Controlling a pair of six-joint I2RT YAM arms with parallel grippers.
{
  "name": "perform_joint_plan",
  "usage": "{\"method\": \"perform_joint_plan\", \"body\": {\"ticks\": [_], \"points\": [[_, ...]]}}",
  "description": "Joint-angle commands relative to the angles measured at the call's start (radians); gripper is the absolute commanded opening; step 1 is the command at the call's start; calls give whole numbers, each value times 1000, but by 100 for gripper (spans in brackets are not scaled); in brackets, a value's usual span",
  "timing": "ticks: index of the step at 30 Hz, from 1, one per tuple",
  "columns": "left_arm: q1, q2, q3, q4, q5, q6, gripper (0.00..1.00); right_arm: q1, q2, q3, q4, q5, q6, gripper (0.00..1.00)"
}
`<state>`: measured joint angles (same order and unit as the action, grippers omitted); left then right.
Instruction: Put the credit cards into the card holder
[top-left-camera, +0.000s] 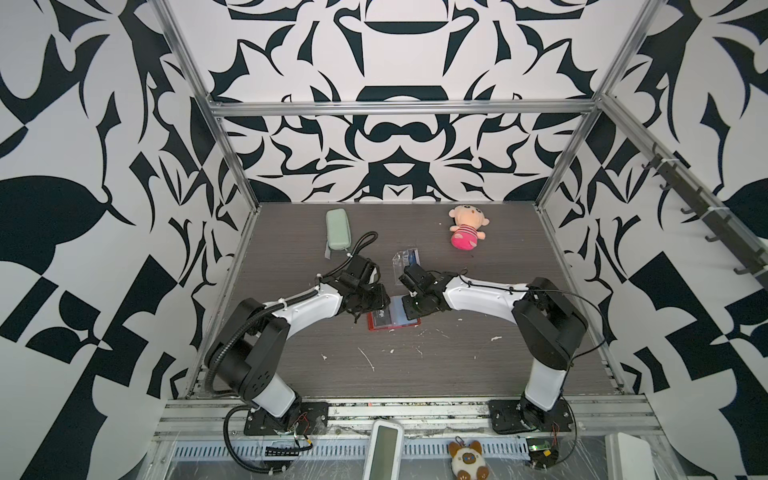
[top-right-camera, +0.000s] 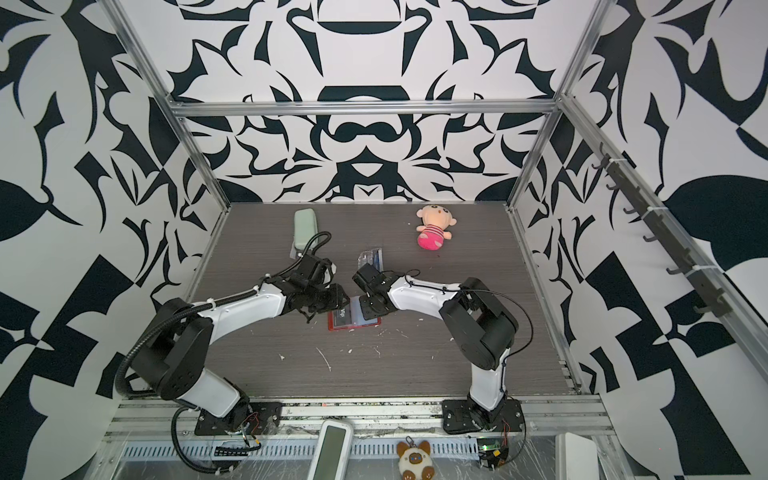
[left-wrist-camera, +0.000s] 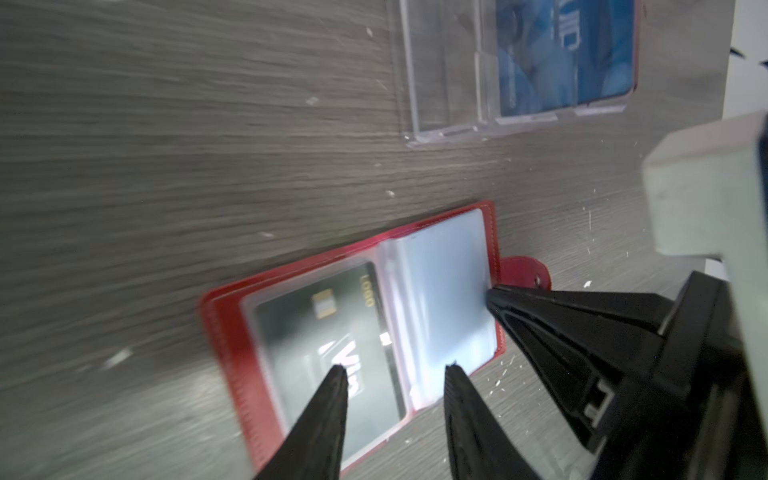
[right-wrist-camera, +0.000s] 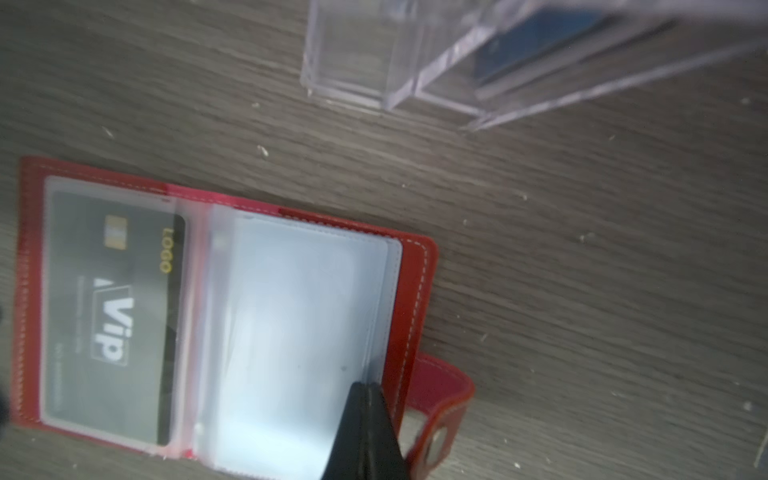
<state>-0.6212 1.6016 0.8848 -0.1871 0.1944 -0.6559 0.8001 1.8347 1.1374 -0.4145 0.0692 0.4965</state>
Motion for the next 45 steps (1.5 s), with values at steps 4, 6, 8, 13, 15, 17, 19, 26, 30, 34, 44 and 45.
{"method": "perform_joint_plan", "body": {"ticks": [4,6,8,13,15,17,19,26,30,34,44,45], "points": [[-6,76,28,57,80,-14,42,0,0,-20,-9,14,-1,0],[-8,93,29,74,99,-17,41,0,2,-24,-7,11,1,0],[-8,108,29,88,112,-22,40,0,1,-24,-6,10,2,0],[-8,139,33,111,140,-33,39,0,5,-25,-3,5,2,0],[-8,148,36,115,146,-35,38,0,7,-24,-3,4,4,0],[-8,157,38,118,149,-36,37,0,9,-25,-1,3,4,0],[-8,165,40,121,154,-39,36,0,11,-27,-1,1,5,0],[-8,196,50,129,169,-52,32,0,10,-31,4,-2,8,0],[-9,206,51,140,182,-62,31,-1,11,-34,8,-5,10,0],[-9,213,52,151,194,-66,29,1,11,-37,13,-8,13,0],[-11,230,58,178,224,-80,15,1,4,-45,20,-12,17,0],[-11,228,59,178,222,-81,12,0,1,-46,22,-12,18,0]]}}
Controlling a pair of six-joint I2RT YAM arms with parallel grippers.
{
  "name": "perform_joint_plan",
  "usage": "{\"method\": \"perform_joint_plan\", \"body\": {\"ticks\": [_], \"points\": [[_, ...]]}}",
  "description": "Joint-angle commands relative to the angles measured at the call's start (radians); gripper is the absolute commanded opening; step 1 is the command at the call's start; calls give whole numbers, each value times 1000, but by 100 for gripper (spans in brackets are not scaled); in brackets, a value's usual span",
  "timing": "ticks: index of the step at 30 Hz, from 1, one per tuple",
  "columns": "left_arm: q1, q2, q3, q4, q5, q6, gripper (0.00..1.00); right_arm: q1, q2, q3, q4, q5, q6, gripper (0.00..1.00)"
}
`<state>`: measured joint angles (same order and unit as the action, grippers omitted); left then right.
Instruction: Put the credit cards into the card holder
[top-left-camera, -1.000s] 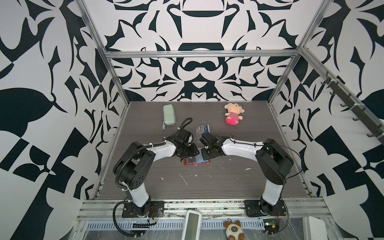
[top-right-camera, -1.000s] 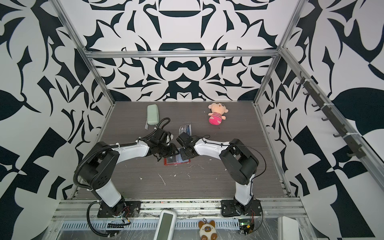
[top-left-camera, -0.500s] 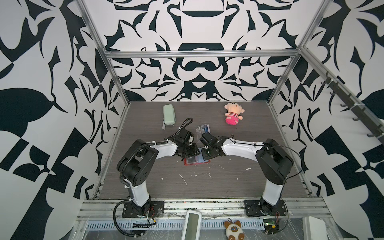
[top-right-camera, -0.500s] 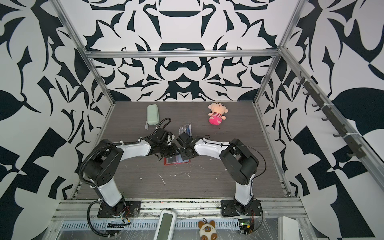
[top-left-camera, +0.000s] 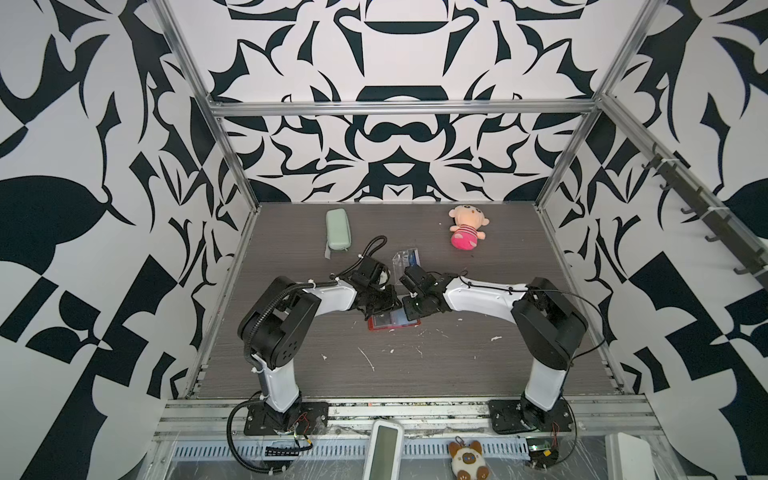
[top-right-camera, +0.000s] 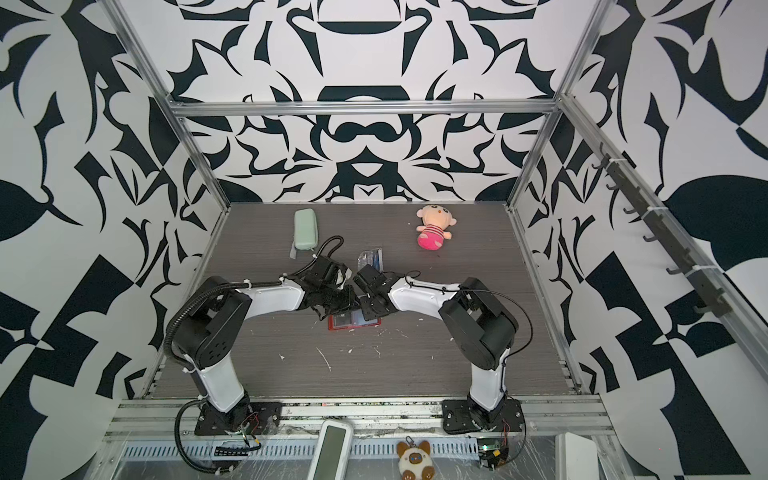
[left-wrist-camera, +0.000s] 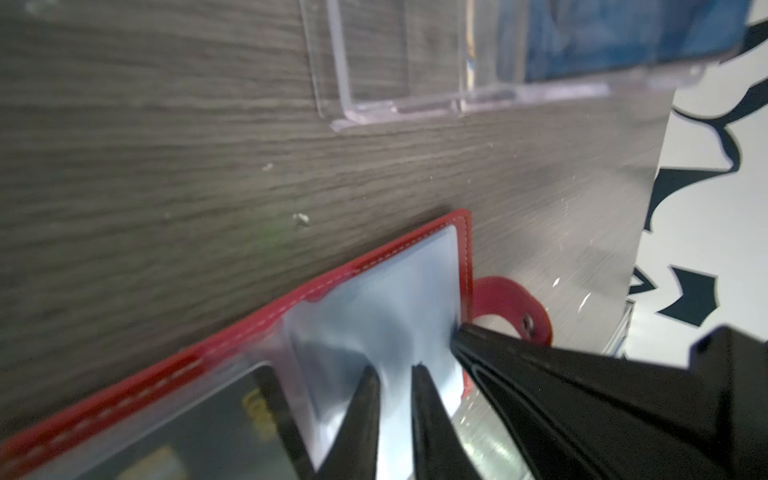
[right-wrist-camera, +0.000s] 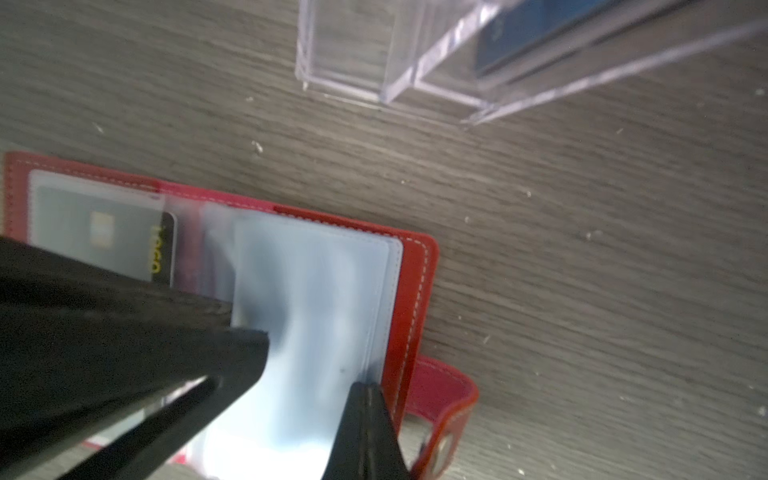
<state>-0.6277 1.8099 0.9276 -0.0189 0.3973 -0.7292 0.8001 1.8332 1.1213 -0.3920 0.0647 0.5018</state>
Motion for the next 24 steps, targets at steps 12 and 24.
{"method": "perform_joint_plan", "body": {"ticks": [12,24], "points": [[-4,-54,-7,-29,-64,5,0,0,-96,-63,16,45,43,0],[-4,-63,-13,-32,-72,11,0,1,-85,-55,53,-17,49,0]]}}
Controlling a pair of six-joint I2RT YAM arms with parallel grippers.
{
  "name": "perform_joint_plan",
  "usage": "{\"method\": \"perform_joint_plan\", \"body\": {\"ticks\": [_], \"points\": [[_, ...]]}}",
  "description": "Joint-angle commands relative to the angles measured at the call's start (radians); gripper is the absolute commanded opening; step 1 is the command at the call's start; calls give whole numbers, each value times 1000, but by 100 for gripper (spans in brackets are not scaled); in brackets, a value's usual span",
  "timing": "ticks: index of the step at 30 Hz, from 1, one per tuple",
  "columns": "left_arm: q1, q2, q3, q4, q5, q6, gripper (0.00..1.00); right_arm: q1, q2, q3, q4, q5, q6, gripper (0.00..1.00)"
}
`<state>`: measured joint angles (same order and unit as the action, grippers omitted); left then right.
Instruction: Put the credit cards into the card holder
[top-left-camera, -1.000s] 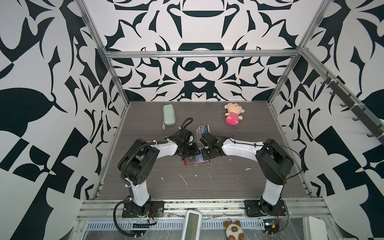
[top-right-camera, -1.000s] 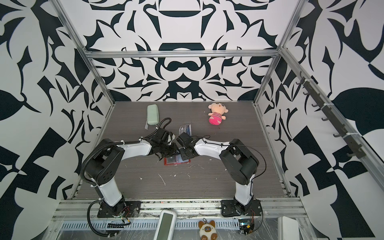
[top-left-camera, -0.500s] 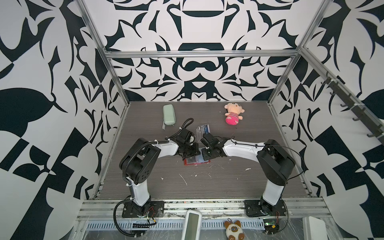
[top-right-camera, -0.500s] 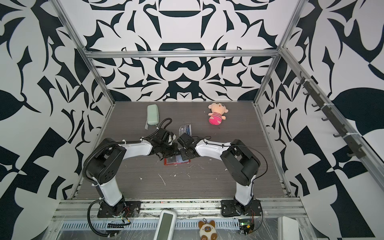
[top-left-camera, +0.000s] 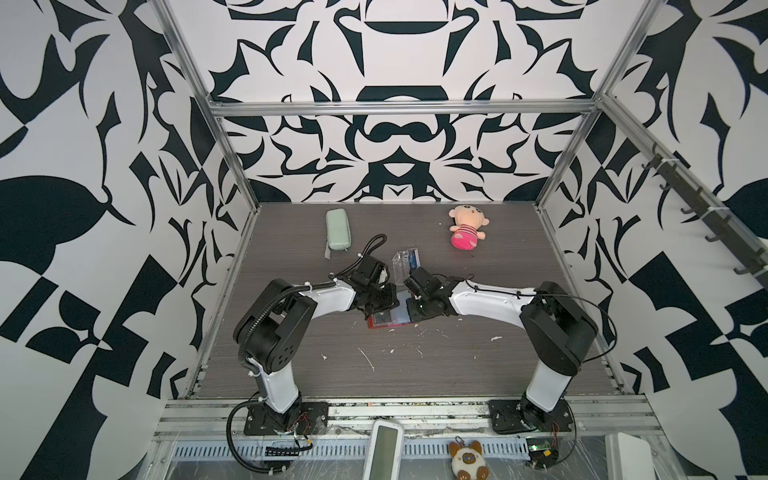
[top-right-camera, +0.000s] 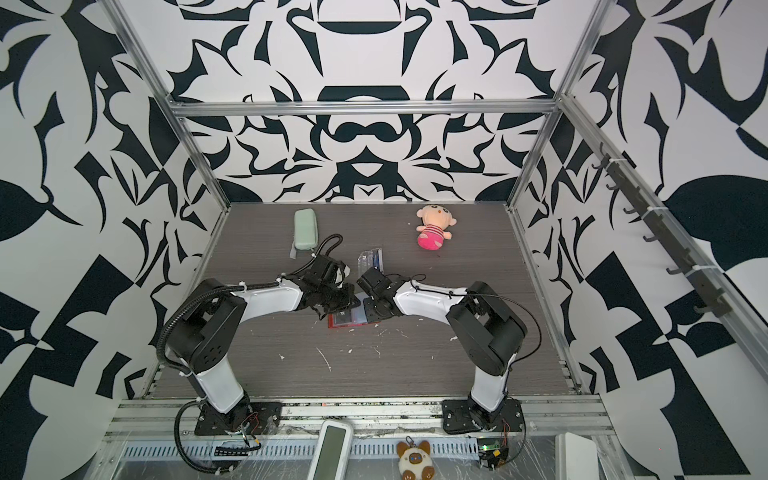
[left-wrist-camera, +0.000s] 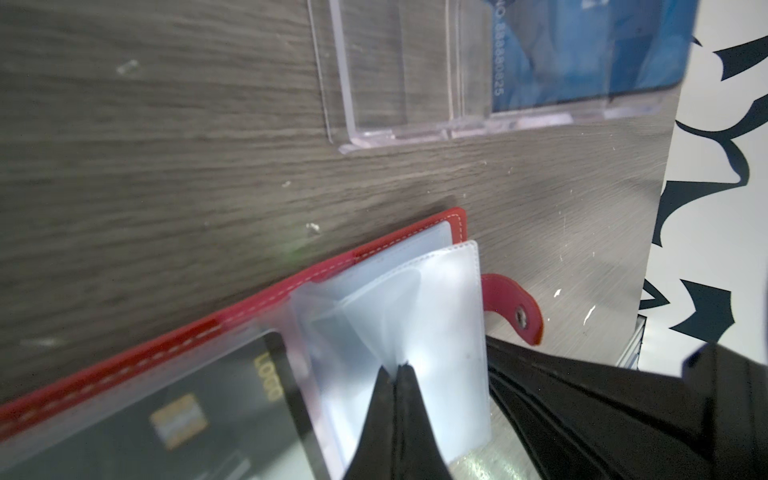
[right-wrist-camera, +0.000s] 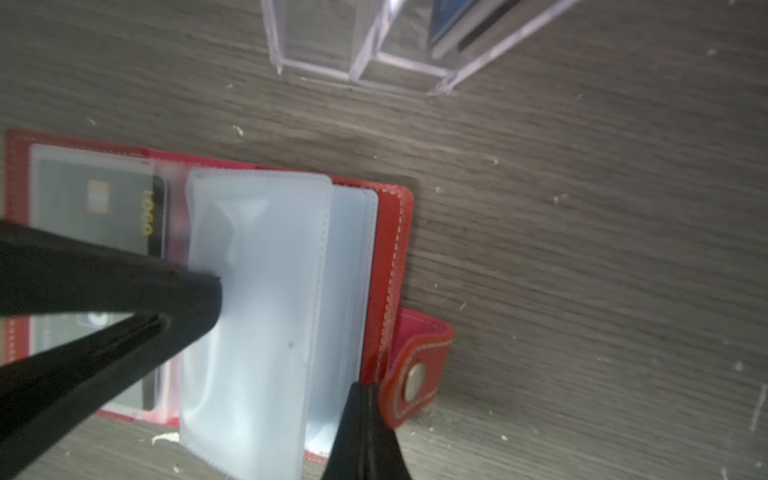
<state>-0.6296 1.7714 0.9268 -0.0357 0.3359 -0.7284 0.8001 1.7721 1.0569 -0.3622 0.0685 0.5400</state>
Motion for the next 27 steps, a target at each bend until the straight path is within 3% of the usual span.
{"method": "perform_joint_plan", "body": {"ticks": [1,13,16,18,27], "points": [[-2,-25,-13,-15,-9,11,0,1,-23,10,27,-28,11,0],[-3,-41,-24,-4,-14,12,0,-2,-13,14,79,-75,18,3],[-2,-84,-47,5,-59,11,26,-1,-14,5,121,-104,24,10],[-2,-121,-68,8,-98,11,34,-1,-12,-1,155,-135,26,14],[-2,-310,-158,-15,-290,9,38,-1,13,-10,259,-255,31,21]]}}
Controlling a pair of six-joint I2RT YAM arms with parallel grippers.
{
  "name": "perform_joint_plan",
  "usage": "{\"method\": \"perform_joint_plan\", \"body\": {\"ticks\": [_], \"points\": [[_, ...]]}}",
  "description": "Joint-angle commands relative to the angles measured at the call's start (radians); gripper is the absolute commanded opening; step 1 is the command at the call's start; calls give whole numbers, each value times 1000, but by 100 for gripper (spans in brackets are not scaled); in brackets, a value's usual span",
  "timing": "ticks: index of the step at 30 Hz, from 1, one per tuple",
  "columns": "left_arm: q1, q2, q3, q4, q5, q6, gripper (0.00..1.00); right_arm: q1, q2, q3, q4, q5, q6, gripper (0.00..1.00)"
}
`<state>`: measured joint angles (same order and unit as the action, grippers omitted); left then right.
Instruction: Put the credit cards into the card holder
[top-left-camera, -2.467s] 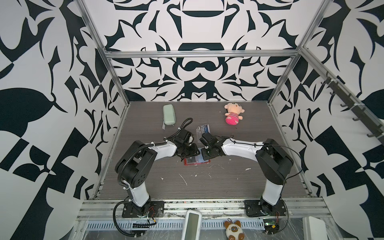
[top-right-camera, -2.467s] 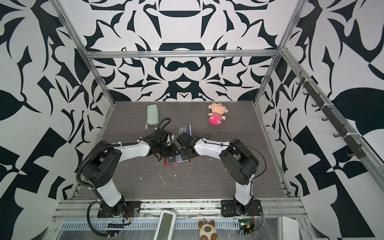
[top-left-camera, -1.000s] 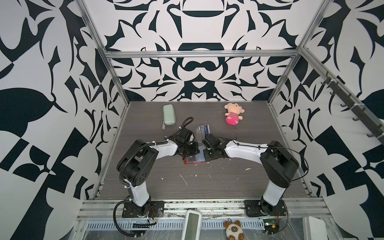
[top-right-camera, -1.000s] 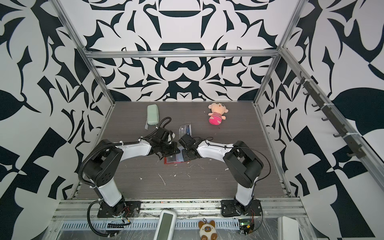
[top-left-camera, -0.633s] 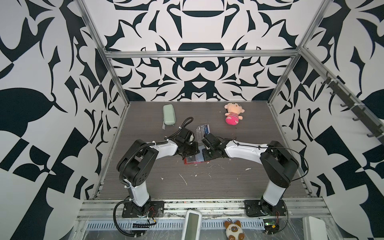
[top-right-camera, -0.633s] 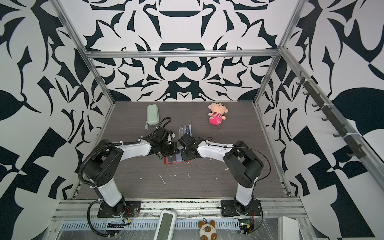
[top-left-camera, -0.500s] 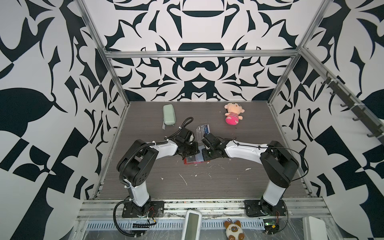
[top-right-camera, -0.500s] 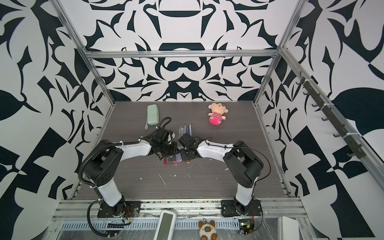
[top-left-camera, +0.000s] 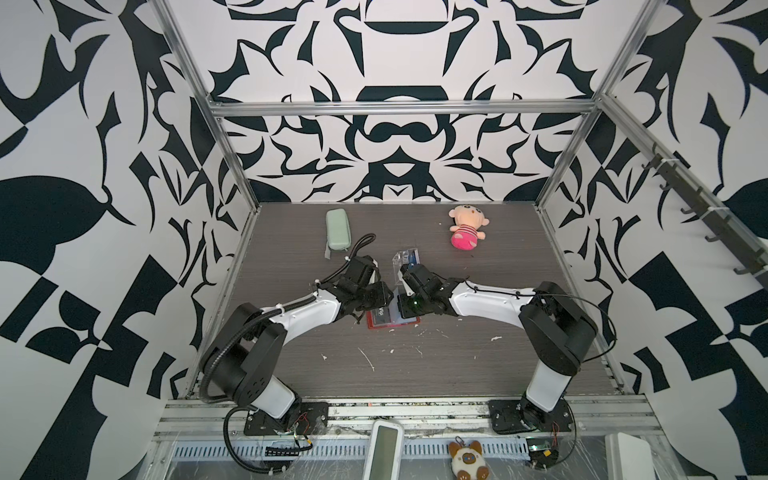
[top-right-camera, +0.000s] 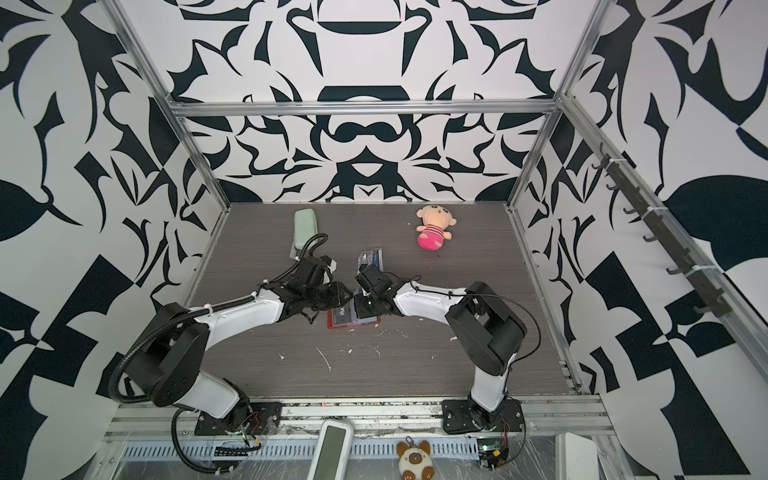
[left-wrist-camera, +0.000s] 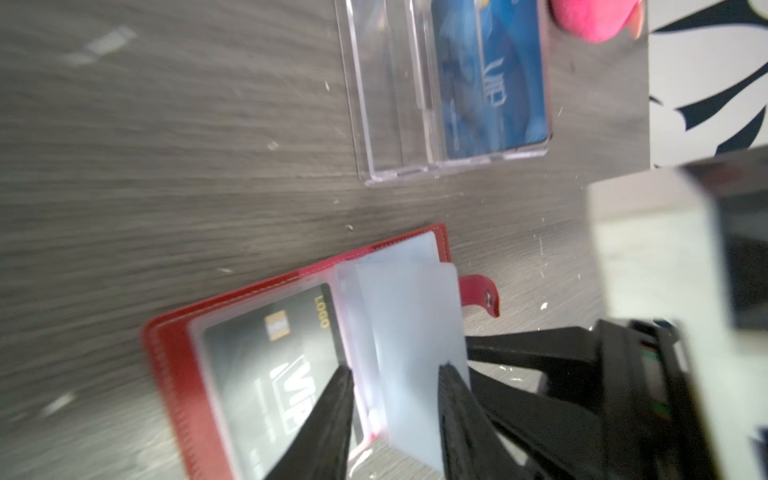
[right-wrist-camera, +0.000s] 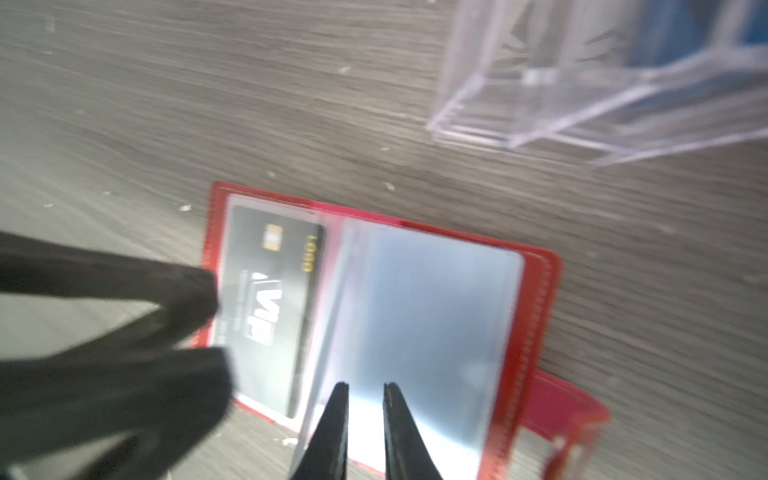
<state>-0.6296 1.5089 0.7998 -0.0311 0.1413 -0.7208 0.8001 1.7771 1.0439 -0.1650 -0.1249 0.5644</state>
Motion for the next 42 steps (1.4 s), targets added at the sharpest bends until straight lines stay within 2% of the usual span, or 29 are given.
{"method": "perform_joint_plan", "body": {"ticks": [1,6,11,19,24,29,34,42], "points": [[-2,-61,-39,-21,-108,1,38,0,14,7,66,-74,6,21],[-2,-98,-62,-20,-110,21,31,1,49,23,77,-119,5,21],[-4,-62,-56,-28,-83,29,23,5,68,31,78,-122,8,22],[-5,35,-33,-64,-90,25,21,12,63,42,53,-91,4,23],[-5,88,-34,-62,-89,9,21,12,9,26,39,-21,0,23],[-5,105,-27,-73,-99,1,23,11,-60,16,-9,65,-18,23],[-5,87,9,-98,-96,13,28,-19,-113,28,-72,85,-61,23],[3,130,176,-179,-116,78,38,-148,-154,84,-177,69,-123,24]]}}
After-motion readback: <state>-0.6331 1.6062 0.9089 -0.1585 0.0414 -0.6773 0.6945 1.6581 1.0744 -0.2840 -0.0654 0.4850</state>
